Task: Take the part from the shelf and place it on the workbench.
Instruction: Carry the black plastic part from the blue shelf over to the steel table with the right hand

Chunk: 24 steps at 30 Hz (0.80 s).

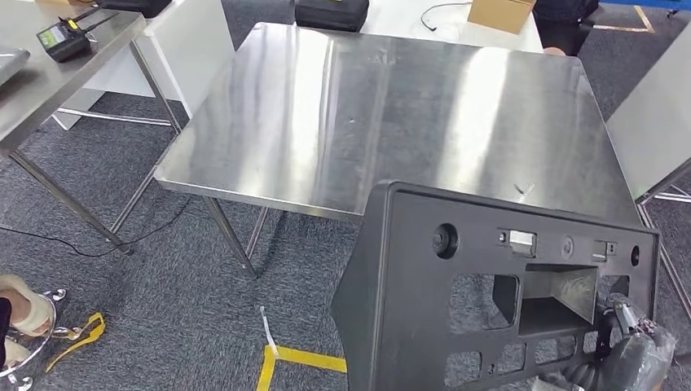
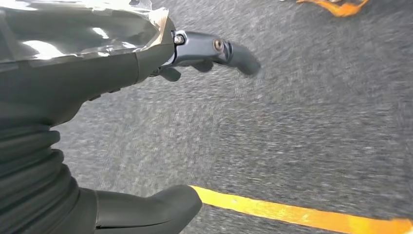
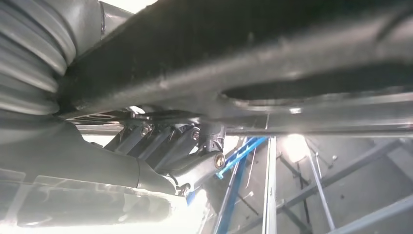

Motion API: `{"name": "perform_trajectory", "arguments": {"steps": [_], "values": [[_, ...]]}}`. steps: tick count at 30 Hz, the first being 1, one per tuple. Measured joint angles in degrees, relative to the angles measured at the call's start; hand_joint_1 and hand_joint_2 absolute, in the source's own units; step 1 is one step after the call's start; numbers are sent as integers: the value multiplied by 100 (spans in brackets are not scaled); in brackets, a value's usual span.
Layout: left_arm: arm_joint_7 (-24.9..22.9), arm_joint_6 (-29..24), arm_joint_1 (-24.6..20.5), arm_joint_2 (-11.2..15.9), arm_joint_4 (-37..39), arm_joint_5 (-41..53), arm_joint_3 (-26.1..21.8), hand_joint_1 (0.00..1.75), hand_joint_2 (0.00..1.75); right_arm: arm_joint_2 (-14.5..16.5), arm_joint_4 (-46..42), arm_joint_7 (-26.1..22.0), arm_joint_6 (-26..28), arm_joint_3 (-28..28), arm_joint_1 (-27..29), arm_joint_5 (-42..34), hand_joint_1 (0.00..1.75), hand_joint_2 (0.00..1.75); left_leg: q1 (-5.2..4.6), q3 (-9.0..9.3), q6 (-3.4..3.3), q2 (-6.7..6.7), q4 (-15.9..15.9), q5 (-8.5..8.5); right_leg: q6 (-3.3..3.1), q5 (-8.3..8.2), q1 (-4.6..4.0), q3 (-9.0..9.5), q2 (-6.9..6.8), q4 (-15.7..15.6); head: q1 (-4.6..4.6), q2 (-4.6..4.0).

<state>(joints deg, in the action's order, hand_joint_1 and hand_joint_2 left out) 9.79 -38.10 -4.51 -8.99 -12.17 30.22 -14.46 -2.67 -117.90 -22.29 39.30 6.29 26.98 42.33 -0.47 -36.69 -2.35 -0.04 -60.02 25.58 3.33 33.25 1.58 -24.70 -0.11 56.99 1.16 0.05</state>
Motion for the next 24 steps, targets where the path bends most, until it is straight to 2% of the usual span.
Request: {"name": "perform_trajectory", "arguments": {"steps": [2, 3, 5, 6, 7, 8, 9, 10, 11, 12, 13, 14, 16, 17, 18, 20, 22, 23, 24], "values": [[2, 0, 10, -2, -3, -3, -2, 0, 175, 6, -11, 0, 0, 8, 8, -2, 166, 175, -2, 144, -91, -23, 105, 38, 60, -72, 1, -12, -1, 177, -5, 0], [3, 0, 12, -3, -4, -3, -3, 0, 175, 7, -14, -1, 0, 13, 7, -3, 166, 175, -1, 237, -133, -32, 147, 63, 66, -95, 3, -150, 0, 429, -9, -1], [3, 1, 11, -5, -5, -3, -3, 0, 175, 7, -15, -2, 0, 20, 10, -8, 166, 175, -7, 385, -202, -55, 191, 148, 26, -2, 0, -666, 5, 1170, -13, -1], [3, 2, 13, -7, -5, -3, -3, 0, 175, 7, -15, -2, 0, 27, 15, -11, 166, 175, -12, 450, -222, -71, 195, 208, -1, 146, -11, -949, 6, 1470, -13, -1], [2, 3, 19, -9, -5, -3, -3, 0, 175, 7, -15, -2, 0, 33, 19, -14, 166, 175, -20, 529, -234, -88, 196, 278, -22, 312, -21, -1180, 7, 1629, -13, -1], [2, 4, 26, -11, -5, -4, -4, 0, 175, 7, -15, -1, 0, 38, 21, -16, 166, 175, -27, 622, -240, -105, 196, 354, -31, 435, -29, -1330, 8, 1626, -14, -1], [2, 5, 31, -12, -5, -7, -4, 0, 175, 7, -15, 0, 0, 39, 21, -16, 166, 175, -35, 729, -241, -121, 196, 433, -12, 445, -32, -1400, 7, 1468, -14, -1], [2, 6, 33, -13, -5, -12, -5, 0, 175, 6, -15, 0, 0, 39, 20, -16, 166, 175, -41, 834, -236, -133, 197, 517, 41, 294, -33, -1409, 7, 1183, -15, -1], [2, 7, 37, -14, -4, -19, -7, 0, 175, 3, -12, 1, 0, 39, 20, -19, 166, 175, -45, 927, -228, -140, 198, 604, 99, -29, -38, -1386, 5, 860, -18, -1], [3, 8, 42, -14, -4, -25, -7, 0, 175, -1, -6, 2, 0, 38, 19, -25, 166, 175, -53, 1009, -210, -145, 198, 696, 130, -369, -46, -1348, -7, 576, -18, -1], [3, 8, 46, -15, -4, -31, -9, 0, 175, -9, 1, 6, 0, 37, 18, -31, 166, 175, -59, 1074, -182, -146, 210, 783, 121, -643, -70, -1289, -12, 384, -17, -1], [4, 9, 49, -16, -4, -34, -10, 0, 175, -17, 8, 11, 0, 37, 18, -37, 166, 175, -64, 1157, -151, -144, 214, 840, 69, -807, -93, -1248, -13, 287, -15, 0], [5, 9, 34, -15, -8, -39, -13, 0, 175, -32, 13, 19, 0, 38, 12, -42, 166, 175, -61, 1235, -95, -126, 153, 855, -73, -782, -92, -1118, 8, 232, -13, 0], [7, 9, 17, -16, -10, -39, -14, 0, 175, -35, 13, 19, 0, 39, 8, -43, 166, 175, -56, 1192, -66, -109, -15, 797, -126, -752, -66, -1051, 17, 208, -14, 0], [8, 9, 0, -16, -13, -39, -14, 0, 175, -38, 13, 19, 0, 39, 3, -44, 166, 175, -44, 1038, -33, -93, -283, 734, -176, -714, -40, -965, 19, 197, -11, 1], [10, 9, -16, -18, -14, -38, -14, 0, 175, -40, 13, 19, 0, 36, -5, -48, 166, 175, -4, 548, 49, -68, -972, 745, -241, -600, -14, -812, 18, 185, -6, 0], [10, 9, -1, -15, -13, -36, -16, 0, 175, -42, 14, 20, 0, 34, -11, -52, 166, 175, 52, 51, 124, -51, -1374, 1136, -240, -462, 9, -656, 24, 184, -3, -1], [9, 8, 8, -14, -12, -31, -17, 0, 175, -42, 14, 20, 0, 34, -11, -57, 166, 175, 80, -122, 159, -42, -1383, 1344, -223, -386, 28, -559, 30, 184, -4, -1], [9, 8, 13, -13, -11, -19, -19, 0, 175, -43, 15, 20, 0, 36, -10, -60, 166, 175, 106, -236, 186, -30, -1274, 1436, -199, -308, 48, -450, 38, 185, -3, -1]]}}
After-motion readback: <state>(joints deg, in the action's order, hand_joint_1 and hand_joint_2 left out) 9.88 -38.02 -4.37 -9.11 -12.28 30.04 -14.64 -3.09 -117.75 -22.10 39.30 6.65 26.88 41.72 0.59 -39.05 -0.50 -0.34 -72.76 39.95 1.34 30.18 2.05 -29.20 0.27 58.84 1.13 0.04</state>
